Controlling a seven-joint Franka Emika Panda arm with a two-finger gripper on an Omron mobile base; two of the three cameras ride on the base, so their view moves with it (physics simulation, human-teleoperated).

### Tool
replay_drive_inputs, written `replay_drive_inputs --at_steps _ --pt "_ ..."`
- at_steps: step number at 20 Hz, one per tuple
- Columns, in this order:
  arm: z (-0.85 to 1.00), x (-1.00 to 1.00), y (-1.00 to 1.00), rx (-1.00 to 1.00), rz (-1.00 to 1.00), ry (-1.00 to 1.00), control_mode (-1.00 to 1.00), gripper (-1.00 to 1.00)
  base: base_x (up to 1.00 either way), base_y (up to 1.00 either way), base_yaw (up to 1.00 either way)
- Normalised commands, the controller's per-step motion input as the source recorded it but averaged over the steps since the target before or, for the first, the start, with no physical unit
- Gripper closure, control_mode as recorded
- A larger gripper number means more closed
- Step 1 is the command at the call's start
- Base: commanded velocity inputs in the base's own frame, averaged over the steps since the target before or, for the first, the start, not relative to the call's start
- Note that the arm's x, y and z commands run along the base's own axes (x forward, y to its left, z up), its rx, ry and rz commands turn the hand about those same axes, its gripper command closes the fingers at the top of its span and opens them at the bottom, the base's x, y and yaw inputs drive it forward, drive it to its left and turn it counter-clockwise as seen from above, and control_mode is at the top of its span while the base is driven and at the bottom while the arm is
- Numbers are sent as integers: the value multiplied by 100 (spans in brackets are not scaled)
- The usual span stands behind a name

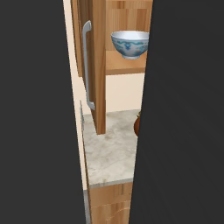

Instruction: Move the bowls from the cabinet to the plates on the dining table.

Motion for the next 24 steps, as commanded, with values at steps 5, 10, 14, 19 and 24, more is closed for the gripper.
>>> replay_drive_inputs --at_steps 5,10,14,19,24 --pt "24 0 0 0 1 -9 -100 -100 0 0 0" --pt "0 25 0 0 3 -5 -100 -100 0 0 0" --pt "2 52 0 0 4 -1 -100 -100 0 0 0" --pt "26 30 0 0 4 0 -100 -100 0 0 0" --pt "20 26 -4 0 3 0 -100 -100 0 0 0"
